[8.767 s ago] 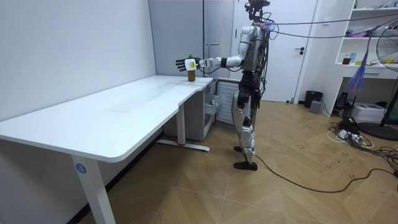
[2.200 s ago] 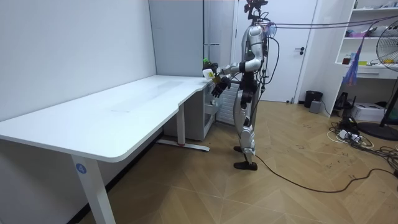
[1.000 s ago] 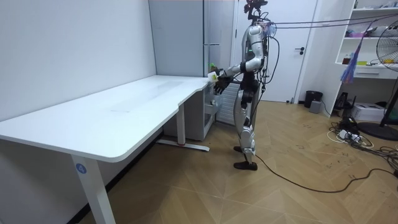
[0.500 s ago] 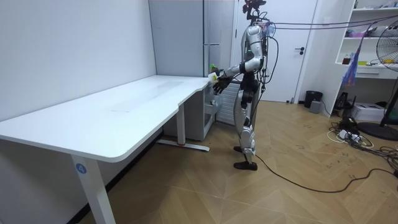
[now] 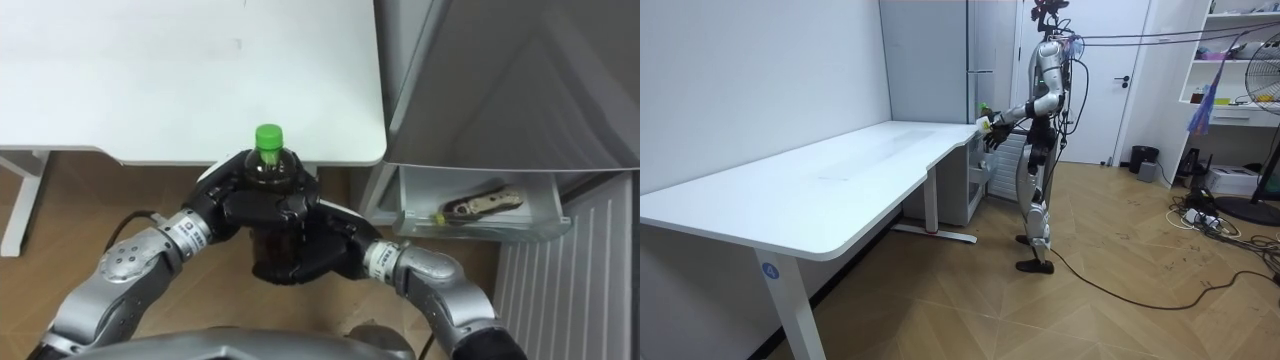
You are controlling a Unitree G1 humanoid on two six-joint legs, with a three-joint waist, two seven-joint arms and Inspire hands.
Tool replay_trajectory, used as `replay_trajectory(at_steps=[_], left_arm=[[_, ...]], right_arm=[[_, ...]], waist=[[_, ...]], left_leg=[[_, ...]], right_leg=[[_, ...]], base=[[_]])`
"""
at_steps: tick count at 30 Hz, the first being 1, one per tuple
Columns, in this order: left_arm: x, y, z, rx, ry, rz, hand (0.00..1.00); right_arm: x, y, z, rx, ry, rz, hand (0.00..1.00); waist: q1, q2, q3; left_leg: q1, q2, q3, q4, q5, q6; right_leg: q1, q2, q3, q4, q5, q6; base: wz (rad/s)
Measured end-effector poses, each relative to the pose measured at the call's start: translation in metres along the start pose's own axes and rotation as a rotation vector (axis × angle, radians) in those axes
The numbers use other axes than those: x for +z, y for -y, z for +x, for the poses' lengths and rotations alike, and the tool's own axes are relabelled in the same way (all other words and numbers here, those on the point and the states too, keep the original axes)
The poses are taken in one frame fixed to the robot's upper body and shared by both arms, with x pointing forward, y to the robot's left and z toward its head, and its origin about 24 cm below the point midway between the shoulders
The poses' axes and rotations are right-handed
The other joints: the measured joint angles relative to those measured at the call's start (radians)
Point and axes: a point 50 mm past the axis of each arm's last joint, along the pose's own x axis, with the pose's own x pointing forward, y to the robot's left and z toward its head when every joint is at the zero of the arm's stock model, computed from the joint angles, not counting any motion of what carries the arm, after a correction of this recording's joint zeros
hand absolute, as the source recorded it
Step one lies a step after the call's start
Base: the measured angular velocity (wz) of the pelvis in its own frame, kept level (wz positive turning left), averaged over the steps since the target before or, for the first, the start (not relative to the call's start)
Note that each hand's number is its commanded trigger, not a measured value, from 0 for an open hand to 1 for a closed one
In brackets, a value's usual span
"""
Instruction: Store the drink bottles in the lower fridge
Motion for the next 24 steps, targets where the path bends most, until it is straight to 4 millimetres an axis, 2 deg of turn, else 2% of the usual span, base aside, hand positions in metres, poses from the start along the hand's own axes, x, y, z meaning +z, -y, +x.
replay_trajectory(at_steps=[16,18,20,21,23,24], left_arm=[[0.0019,0.0074,0.0040,-0.063,0.013,-0.022,1.00],[0.0021,0.0086,0.0048,-0.066,0.018,-0.031,0.84],[0.0022,0.0093,0.0052,-0.070,0.019,-0.031,0.79],[0.0022,0.0094,0.0052,-0.070,0.019,-0.031,0.73],[0.0022,0.0096,0.0052,-0.073,0.020,-0.032,0.42],[0.0023,0.0098,0.0052,-0.075,0.021,-0.037,0.10]], right_arm=[[0.0012,-0.0004,0.0001,0.009,-0.008,-0.038,1.00],[0.0011,-0.0004,0.0002,0.010,-0.008,-0.038,1.00],[0.0009,-0.0006,0.0002,0.011,-0.009,-0.038,1.00],[0.0008,-0.0008,0.0003,0.011,-0.010,-0.038,1.00],[0.0008,-0.0008,0.0003,0.011,-0.010,-0.038,1.00],[0.0009,-0.0007,0.0002,0.011,-0.009,-0.038,1.00]], waist=[[0.000,0.000,-0.0002],[0.000,0.000,-0.0002],[0.001,0.001,-0.0003],[0.001,0.001,-0.0003],[0.001,0.001,-0.0005],[0.000,0.001,-0.0006]], left_leg=[[0.001,0.000,0.000,0.001,0.000,0.000],[0.001,0.000,-0.001,0.000,0.000,0.000],[0.001,0.000,-0.001,0.000,0.000,0.000],[0.001,0.000,-0.001,0.000,0.000,0.000],[0.001,0.000,-0.001,0.000,0.000,0.000],[0.002,0.000,0.000,0.000,0.000,0.000]], right_leg=[[0.001,0.001,0.007,0.000,0.000,0.000],[0.000,0.001,0.007,0.001,0.000,0.000],[0.000,0.001,0.007,0.001,0.000,0.000],[0.000,0.001,0.007,0.002,0.000,-0.001],[0.000,0.001,0.007,0.002,0.001,-0.001],[0.000,0.001,0.007,0.002,0.001,-0.001]], base=[[0.00],[0.00],[0.00],[0.00],[0.00],[0.00]])
